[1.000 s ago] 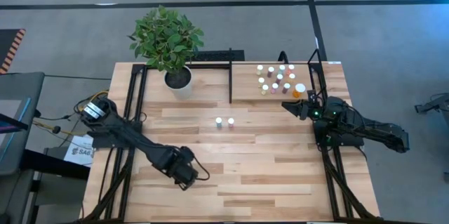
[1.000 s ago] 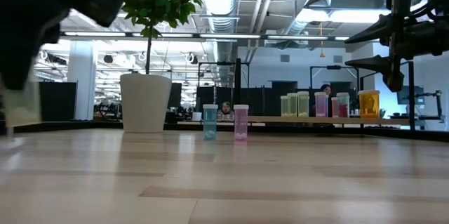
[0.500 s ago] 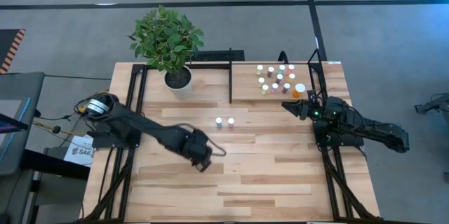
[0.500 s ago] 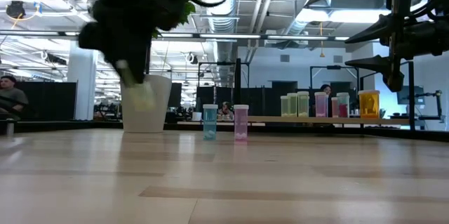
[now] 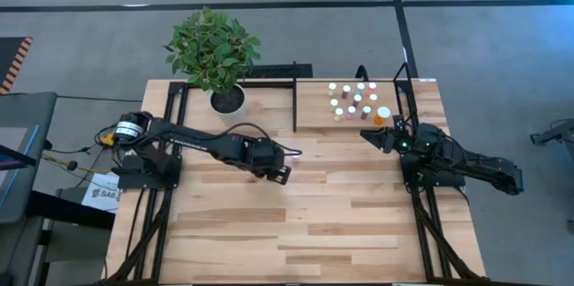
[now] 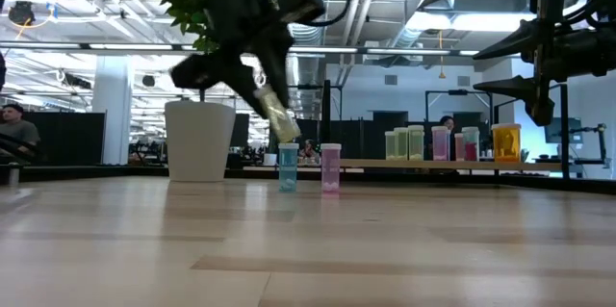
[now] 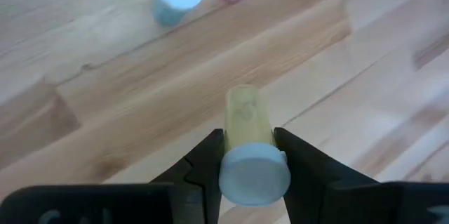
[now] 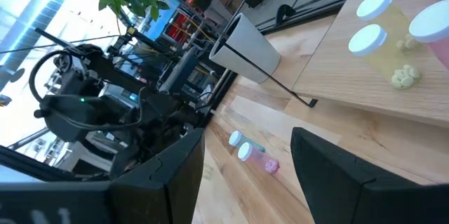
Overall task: Pick and place medicine bottles onto shelf by color
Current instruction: Move the yellow pill bottle to the center of the table
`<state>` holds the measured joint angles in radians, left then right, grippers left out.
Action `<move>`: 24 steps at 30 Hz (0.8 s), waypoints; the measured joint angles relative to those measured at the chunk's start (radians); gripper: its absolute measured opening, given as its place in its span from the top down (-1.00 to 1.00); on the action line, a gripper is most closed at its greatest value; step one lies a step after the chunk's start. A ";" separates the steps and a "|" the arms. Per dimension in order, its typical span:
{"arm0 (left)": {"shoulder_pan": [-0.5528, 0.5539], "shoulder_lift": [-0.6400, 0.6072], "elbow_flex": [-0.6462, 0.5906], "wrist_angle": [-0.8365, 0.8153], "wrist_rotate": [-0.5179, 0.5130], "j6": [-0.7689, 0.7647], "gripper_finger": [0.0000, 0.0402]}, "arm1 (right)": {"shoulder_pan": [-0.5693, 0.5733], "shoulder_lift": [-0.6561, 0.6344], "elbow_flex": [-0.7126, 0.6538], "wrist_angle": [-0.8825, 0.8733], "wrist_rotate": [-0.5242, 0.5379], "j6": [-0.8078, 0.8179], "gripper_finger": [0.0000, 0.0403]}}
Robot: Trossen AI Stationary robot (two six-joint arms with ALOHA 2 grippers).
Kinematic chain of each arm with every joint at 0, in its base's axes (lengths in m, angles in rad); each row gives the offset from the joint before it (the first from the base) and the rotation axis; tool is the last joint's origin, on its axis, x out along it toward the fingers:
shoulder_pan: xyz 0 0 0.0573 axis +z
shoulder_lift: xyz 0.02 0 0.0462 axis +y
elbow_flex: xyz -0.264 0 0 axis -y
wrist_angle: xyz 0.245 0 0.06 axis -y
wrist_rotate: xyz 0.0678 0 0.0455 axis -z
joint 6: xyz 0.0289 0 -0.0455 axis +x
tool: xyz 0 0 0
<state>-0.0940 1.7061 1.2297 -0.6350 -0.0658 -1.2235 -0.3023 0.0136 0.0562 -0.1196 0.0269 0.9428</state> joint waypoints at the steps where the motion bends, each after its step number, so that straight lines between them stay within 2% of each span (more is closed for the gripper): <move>1: 0.002 0.011 0.001 0.022 -0.002 -0.007 0.51 | 0.000 0.000 0.000 0.000 0.000 0.000 -0.16; 4: 0.009 0.053 0.027 0.047 0.002 -0.019 0.51 | 0.000 0.000 0.000 0.000 0.000 0.000 -0.16; 7: 0.020 0.129 0.117 0.038 0.031 -0.016 0.51 | 0.000 0.000 0.000 0.000 0.000 0.000 -0.16; 17: 0.045 0.406 0.573 -0.371 0.049 0.100 0.51 | 0.000 0.000 0.000 -0.001 0.001 0.000 -0.16; 24: 0.053 0.570 0.778 -0.574 0.089 0.155 0.51 | 0.000 0.000 0.000 0.000 0.000 0.000 -0.16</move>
<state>-0.0412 2.2756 2.0078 -1.2093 0.0227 -1.0684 -0.3023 0.0135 0.0563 -0.1197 0.0274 0.9428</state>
